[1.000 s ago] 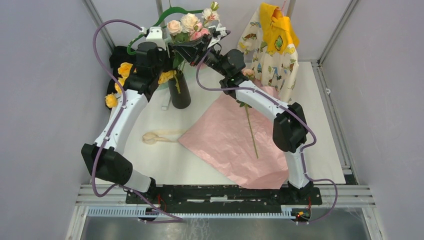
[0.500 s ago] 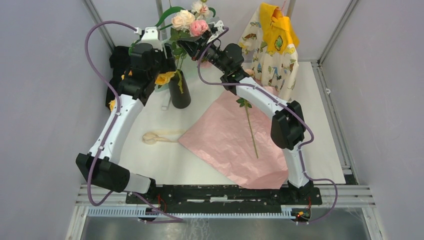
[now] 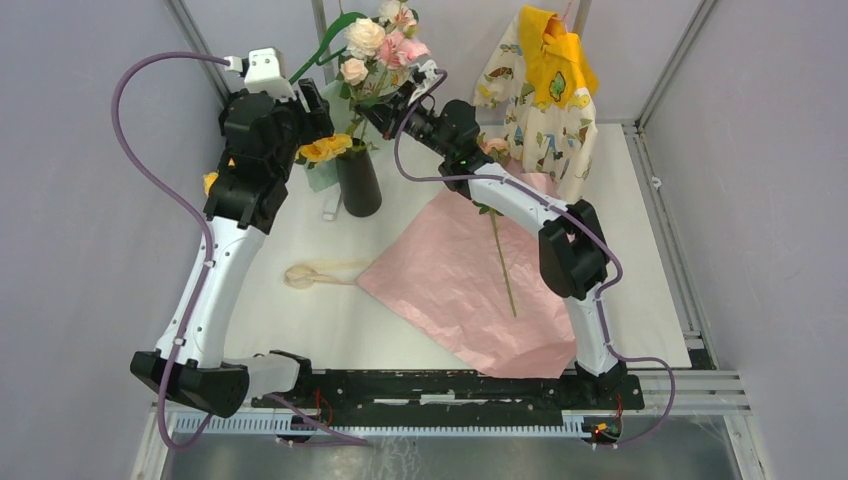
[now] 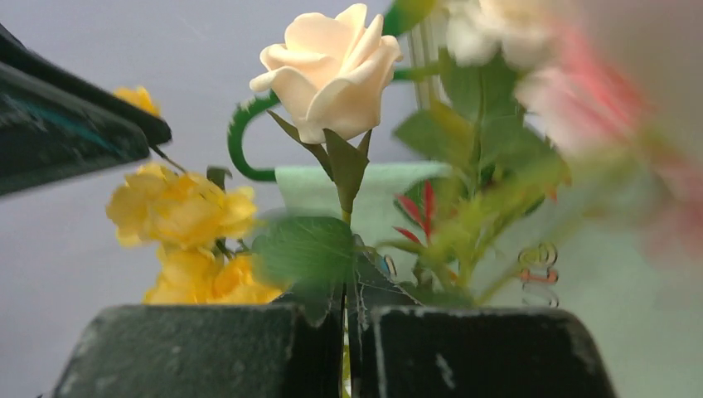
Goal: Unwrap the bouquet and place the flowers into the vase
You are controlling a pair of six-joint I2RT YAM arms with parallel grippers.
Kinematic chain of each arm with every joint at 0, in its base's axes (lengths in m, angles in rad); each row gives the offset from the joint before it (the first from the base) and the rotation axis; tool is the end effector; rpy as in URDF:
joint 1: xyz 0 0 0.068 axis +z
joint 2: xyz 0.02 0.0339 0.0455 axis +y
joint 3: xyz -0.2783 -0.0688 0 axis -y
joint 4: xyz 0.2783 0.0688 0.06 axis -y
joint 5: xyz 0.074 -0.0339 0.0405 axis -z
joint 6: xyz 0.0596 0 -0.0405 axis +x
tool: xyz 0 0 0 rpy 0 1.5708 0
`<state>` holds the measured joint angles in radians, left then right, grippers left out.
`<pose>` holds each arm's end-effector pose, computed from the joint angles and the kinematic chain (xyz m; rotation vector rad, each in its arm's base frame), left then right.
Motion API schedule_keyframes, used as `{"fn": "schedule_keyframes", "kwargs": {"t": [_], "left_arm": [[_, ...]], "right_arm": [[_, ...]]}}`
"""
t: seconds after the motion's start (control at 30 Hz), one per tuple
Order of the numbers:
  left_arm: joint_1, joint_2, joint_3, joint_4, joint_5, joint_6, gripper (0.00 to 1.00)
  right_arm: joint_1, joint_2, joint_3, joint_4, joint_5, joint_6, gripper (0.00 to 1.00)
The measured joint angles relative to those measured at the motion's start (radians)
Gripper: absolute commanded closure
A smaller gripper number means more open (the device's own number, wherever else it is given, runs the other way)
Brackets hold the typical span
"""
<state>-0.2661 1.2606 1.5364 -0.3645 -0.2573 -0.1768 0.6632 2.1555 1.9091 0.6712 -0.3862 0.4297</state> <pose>0.3104 -0.0689 0.5004 -0.1212 1.6536 -0.1231 0.4400 0.3722 0.3891 -0.5045 1.1576 1.1753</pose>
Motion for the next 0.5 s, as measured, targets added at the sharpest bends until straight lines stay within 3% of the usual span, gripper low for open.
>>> {"fn": "schedule_keyframes", "kwargs": {"t": [0.5], "left_arm": [[0.000, 0.001, 0.000, -0.001, -0.004, -0.003, 0.23]], "right_arm": [[0.019, 0.003, -0.092, -0.023, -0.036, 0.003, 0.99]]}}
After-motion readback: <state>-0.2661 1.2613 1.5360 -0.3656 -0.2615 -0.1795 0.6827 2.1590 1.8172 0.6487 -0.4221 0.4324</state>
